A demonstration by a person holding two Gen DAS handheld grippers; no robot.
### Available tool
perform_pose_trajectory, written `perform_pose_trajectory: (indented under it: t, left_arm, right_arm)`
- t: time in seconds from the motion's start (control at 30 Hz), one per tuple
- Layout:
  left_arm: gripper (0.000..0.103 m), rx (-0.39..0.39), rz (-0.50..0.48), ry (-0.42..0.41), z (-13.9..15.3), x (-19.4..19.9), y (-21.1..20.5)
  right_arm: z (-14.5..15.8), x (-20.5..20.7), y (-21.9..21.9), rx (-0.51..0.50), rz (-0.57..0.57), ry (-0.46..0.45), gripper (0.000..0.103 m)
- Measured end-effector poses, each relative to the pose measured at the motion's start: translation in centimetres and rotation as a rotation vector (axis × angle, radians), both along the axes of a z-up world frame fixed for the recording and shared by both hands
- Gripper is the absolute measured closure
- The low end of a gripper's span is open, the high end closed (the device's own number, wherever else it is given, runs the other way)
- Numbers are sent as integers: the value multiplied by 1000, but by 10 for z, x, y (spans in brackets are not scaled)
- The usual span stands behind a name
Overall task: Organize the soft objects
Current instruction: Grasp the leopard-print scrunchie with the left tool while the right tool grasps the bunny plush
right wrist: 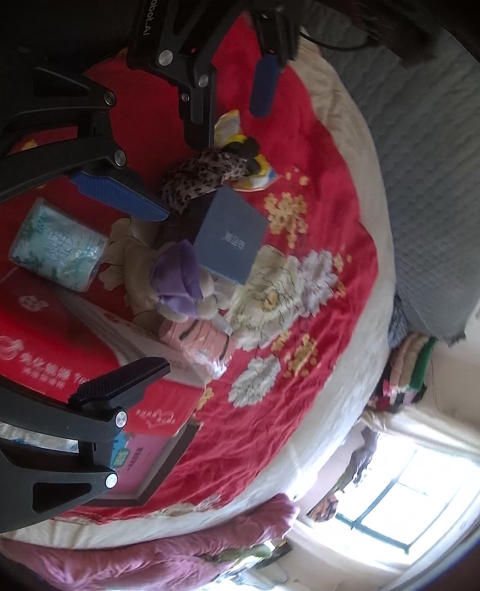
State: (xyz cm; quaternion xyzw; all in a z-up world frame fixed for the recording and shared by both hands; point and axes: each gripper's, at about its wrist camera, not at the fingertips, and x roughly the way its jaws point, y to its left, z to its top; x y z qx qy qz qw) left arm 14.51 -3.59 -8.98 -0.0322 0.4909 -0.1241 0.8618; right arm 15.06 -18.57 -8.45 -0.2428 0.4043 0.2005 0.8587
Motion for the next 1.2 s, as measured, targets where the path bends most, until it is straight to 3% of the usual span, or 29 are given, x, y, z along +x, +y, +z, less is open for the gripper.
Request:
perform_pose_trajectory:
  t: [0.5, 0.57, 0.63, 0.77, 0.9, 0.97, 1.03, 1.2]
  left_arm:
    - [29, -11, 1, 47, -28, 24, 0]
    - [29, -17, -4, 53, -31, 25, 0]
    - [29, -20, -2, 52, -33, 26, 0]
    - [32, -41, -4, 46, -34, 27, 0]
    - [56, -49, -18, 49, -35, 27, -2]
    - [65, -58, -24, 50, -36, 27, -2]
    - [83, -75, -30, 53, -36, 26, -2]
    - [90, -89, -37, 59, -35, 20, 0]
  right_arm:
    - [-34, 37, 12, -72, 64, 47, 26]
    - [-36, 38, 11, -65, 74, 53, 31]
    - [-37, 37, 12, -56, 86, 59, 44]
    - [-37, 32, 15, -46, 101, 56, 54]
    - [-30, 29, 8, 13, 72, 68, 67]
    - [-26, 26, 4, 48, 58, 74, 68]
    - [-23, 23, 2, 66, 39, 73, 68]
    - [-13, 16, -6, 154, -10, 72, 69]
